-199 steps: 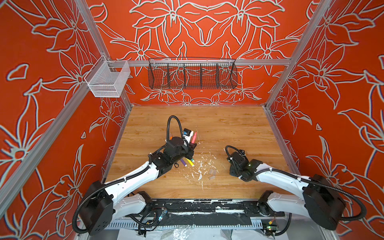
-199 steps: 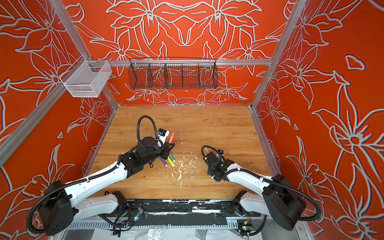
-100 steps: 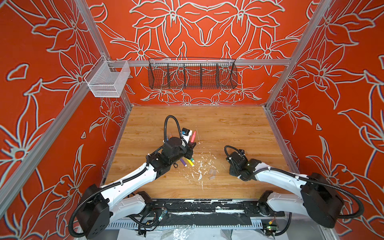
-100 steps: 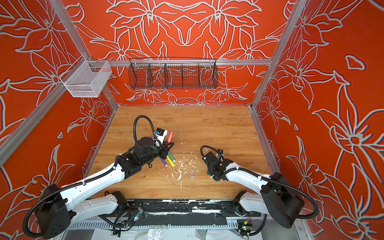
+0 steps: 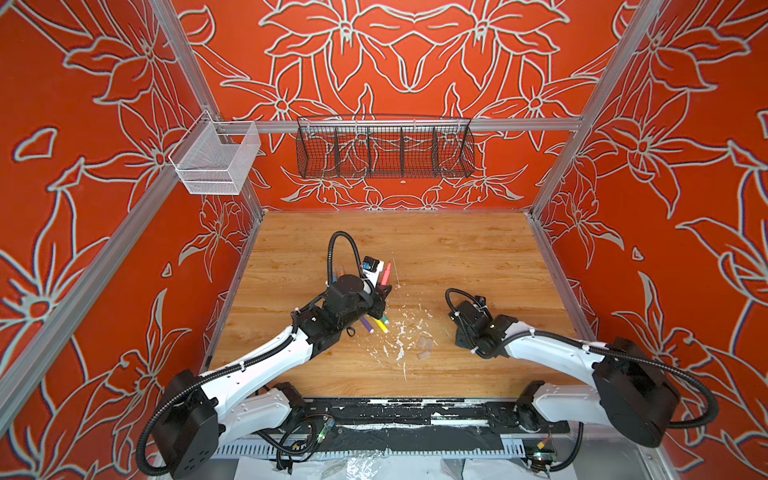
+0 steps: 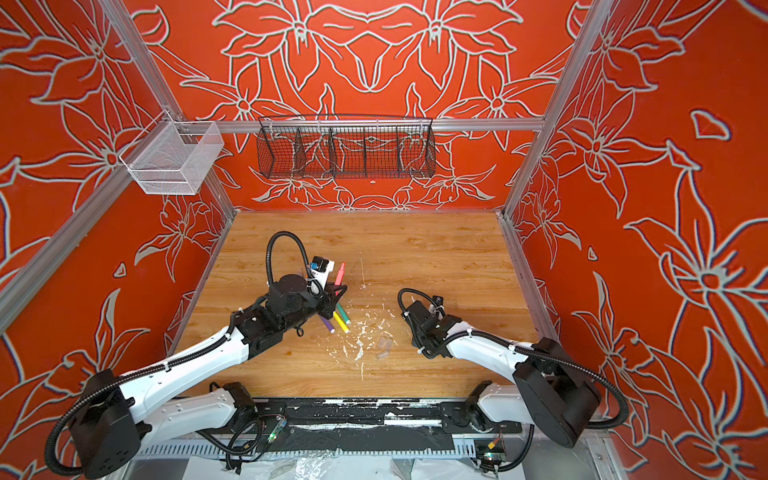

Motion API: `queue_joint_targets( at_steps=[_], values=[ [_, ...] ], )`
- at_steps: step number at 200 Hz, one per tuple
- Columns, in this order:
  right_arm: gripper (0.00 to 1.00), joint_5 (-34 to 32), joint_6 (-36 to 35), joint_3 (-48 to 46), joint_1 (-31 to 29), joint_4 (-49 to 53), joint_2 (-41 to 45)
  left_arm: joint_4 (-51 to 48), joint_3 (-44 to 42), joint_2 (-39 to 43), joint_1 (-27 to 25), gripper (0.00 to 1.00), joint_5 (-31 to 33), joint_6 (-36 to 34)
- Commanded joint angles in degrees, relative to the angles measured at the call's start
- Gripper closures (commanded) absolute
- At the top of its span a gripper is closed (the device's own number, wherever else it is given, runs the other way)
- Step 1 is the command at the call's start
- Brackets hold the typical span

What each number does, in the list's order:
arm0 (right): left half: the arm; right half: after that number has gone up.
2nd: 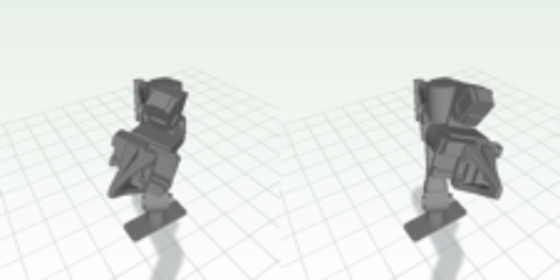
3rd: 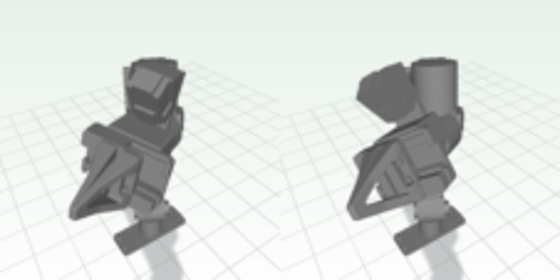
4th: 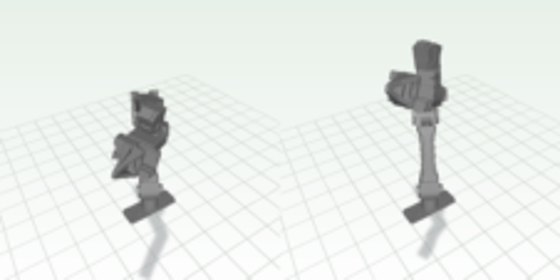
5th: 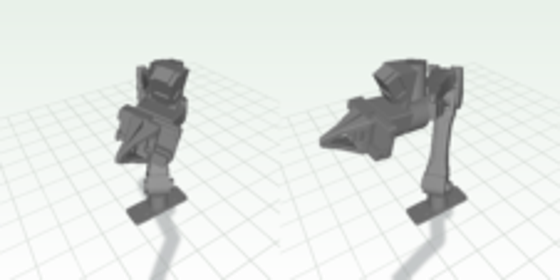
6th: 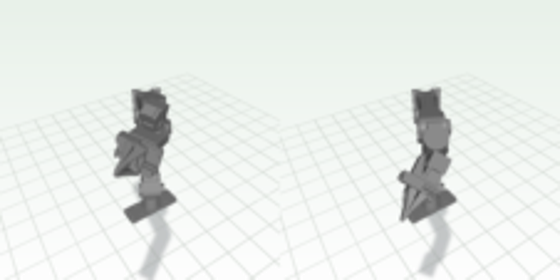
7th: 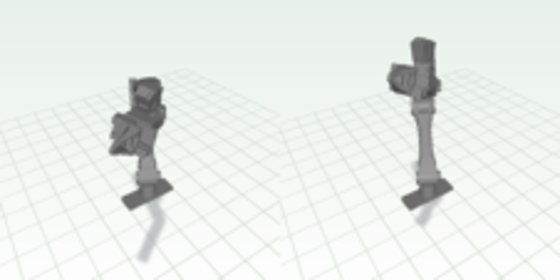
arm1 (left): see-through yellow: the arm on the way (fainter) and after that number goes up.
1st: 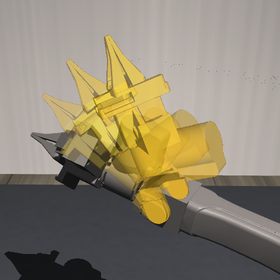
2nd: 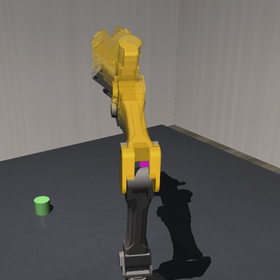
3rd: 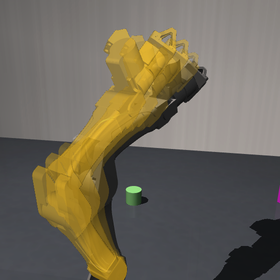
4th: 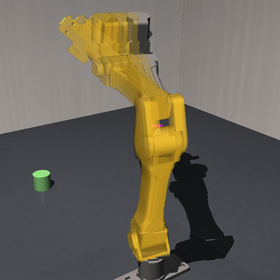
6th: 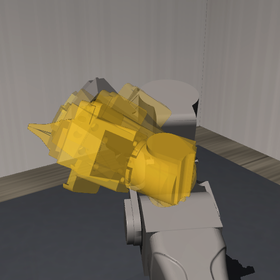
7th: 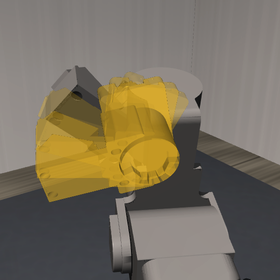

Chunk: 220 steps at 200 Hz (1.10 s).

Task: Insert the pens into the pen caps
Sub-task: 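Lower the right gripper and close it on the white cap, then lift the white cap with the right gripper toward the pink marker tip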

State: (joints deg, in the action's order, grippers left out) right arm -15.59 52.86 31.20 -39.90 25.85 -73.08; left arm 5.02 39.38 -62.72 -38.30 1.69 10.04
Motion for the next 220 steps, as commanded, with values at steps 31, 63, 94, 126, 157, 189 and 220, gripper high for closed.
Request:
queue_joint_targets(
  at_steps=[31,63,94,126,157,189,220],
  values=[
    [0.69,1.0,0.7,-2.0,-0.2,5.1,1.8,0.3,-0.6,1.1,0.2,1.0,0.2,-0.8],
    [0.69,1.7,0.7,-2.8,-0.3,4.7,2.4,0.3,-0.6,1.2,0.2,1.0,0.3,-0.8],
    [0.69,1.7,0.7,-3.2,-0.4,3.8,1.6,0.3,-0.6,1.2,0.2,1.0,0.3,-1.0],
    [0.81,1.6,0.7,-3.2,-0.4,2.9,0.4,0.3,-0.6,1.4,0.2,1.0,0.2,-0.9],
    [0.88,1.5,1.0,-3.3,-0.4,2.7,1.0,0.6,-0.7,1.3,0.2,1.0,-1.0,-1.0],
    [0.89,2.4,1.2,-3.2,-0.4,2.5,5.9,1.0,-0.9,1.4,0.2,1.0,-2.0,-1.0],
    [0.92,1.2,0.0,-1.0,-0.4,5.1,13.9,1.5,-1.1,1.5,0.2,1.0,-4.2,-1.2]
  ],
)
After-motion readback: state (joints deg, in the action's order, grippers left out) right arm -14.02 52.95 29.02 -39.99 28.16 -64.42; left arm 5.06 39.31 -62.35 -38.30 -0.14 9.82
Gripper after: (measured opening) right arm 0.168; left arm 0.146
